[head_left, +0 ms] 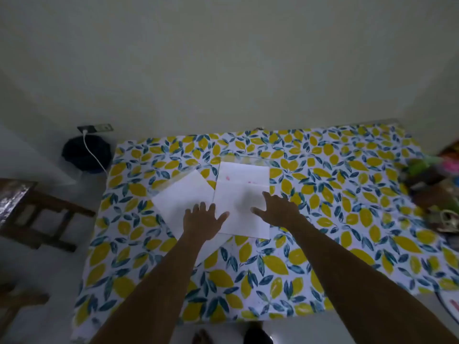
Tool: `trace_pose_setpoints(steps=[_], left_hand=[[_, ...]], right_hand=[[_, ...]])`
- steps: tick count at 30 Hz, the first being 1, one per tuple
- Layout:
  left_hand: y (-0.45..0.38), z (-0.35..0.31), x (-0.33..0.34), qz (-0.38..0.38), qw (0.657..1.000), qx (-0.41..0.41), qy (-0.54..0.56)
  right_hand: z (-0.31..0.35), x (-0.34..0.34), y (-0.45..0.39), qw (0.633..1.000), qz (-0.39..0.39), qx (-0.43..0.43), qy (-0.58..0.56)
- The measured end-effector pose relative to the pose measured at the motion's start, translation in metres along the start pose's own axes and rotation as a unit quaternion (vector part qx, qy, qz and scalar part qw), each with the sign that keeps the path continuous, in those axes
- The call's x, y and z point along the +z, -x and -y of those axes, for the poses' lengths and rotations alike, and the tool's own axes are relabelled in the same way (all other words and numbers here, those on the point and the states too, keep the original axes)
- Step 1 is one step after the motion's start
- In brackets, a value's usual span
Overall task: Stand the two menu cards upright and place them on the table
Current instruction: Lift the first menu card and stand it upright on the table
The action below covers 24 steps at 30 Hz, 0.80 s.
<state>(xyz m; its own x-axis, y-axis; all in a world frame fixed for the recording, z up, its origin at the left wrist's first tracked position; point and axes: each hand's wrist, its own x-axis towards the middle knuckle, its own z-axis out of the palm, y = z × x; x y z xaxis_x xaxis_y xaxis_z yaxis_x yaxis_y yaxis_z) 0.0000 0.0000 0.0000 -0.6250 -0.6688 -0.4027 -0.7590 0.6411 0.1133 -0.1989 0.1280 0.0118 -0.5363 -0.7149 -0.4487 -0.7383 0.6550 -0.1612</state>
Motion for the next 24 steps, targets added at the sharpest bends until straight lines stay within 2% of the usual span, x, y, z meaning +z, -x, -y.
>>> trace_pose_setpoints(steps=[6, 10, 13, 17, 20, 24], left_hand=[[-0.014, -0.022, 0.036, 0.024, 0.997, -0.035, 0.064], [-0.016, -0.037, 0.056, -0.026, 0.994, -0.069, 0.082], [-0.015, -0.044, 0.063, -0.050, 0.988, -0.091, 0.116], [-0.015, -0.045, 0.055, -0.042, 0.969, -0.119, 0.214], [-0.006, -0.050, 0.046, -0.037, 0.947, -0.129, 0.292], [0.023, -0.064, 0.044, -0.049, 0.931, -0.133, 0.336]], right_hand=[[-0.033, 0.041, -0.014, 0.993, 0.025, 0.032, -0.110], [-0.038, 0.063, -0.008, 0.988, 0.004, 0.008, -0.154], [-0.032, 0.073, 0.000, 0.976, -0.024, 0.030, -0.214], [-0.036, 0.071, 0.002, 0.938, -0.029, 0.085, -0.335], [-0.053, 0.070, 0.008, 0.928, -0.041, 0.095, -0.358], [-0.077, 0.062, 0.030, 0.915, -0.081, 0.084, -0.385]])
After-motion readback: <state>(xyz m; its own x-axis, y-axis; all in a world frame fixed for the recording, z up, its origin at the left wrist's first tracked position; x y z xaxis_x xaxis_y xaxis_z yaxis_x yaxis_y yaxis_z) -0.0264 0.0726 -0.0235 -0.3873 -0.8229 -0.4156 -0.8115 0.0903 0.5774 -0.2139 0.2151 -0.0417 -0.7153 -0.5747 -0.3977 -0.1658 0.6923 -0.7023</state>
